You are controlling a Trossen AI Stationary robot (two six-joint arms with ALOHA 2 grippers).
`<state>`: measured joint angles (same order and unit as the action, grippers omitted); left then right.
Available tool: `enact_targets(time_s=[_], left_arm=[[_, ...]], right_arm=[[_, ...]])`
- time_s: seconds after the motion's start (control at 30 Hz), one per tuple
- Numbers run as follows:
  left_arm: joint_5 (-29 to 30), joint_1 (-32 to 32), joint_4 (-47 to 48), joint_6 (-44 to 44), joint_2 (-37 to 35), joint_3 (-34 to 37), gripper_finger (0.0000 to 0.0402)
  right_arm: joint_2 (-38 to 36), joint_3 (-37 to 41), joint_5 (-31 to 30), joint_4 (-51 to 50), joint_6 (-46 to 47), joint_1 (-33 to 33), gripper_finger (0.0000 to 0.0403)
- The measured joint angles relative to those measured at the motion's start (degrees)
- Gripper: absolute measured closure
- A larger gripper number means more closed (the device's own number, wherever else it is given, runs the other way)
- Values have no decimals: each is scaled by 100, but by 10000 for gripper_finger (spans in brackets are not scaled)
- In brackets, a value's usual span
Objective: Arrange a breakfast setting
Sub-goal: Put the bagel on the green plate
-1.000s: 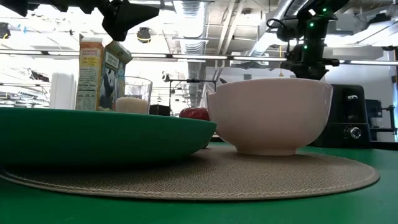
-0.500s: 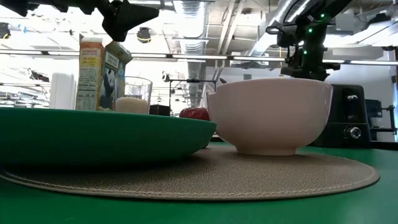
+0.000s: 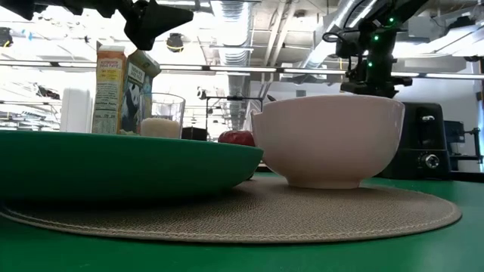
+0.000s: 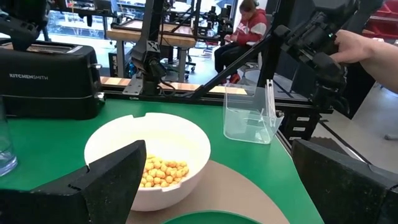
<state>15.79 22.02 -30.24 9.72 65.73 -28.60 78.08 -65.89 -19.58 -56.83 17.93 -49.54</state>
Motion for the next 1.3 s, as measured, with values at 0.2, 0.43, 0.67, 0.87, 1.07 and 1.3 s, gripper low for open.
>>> enact_targets(time_s=[0.2, 0.43, 0.67, 0.87, 1.07, 1.3], left_arm=[[4, 0, -2, 0, 0, 0, 15], [7, 0, -4, 0, 0, 0, 15], [7, 0, -7, -2, -2, 0, 15], [7, 0, -7, -2, -2, 0, 15], [7, 0, -9, -2, -2, 0, 15], [7, 0, -8, -2, -2, 0, 15]], right_arm=[[3, 1, 9, -1, 4, 1, 316], [3, 1, 7, -14, -6, 1, 329], [-4, -2, -1, -28, -44, 1, 330], [-4, -63, -4, -112, -107, 1, 337], [-4, -67, -15, -108, -131, 1, 346], [-8, -69, -29, -103, -136, 1, 348]])
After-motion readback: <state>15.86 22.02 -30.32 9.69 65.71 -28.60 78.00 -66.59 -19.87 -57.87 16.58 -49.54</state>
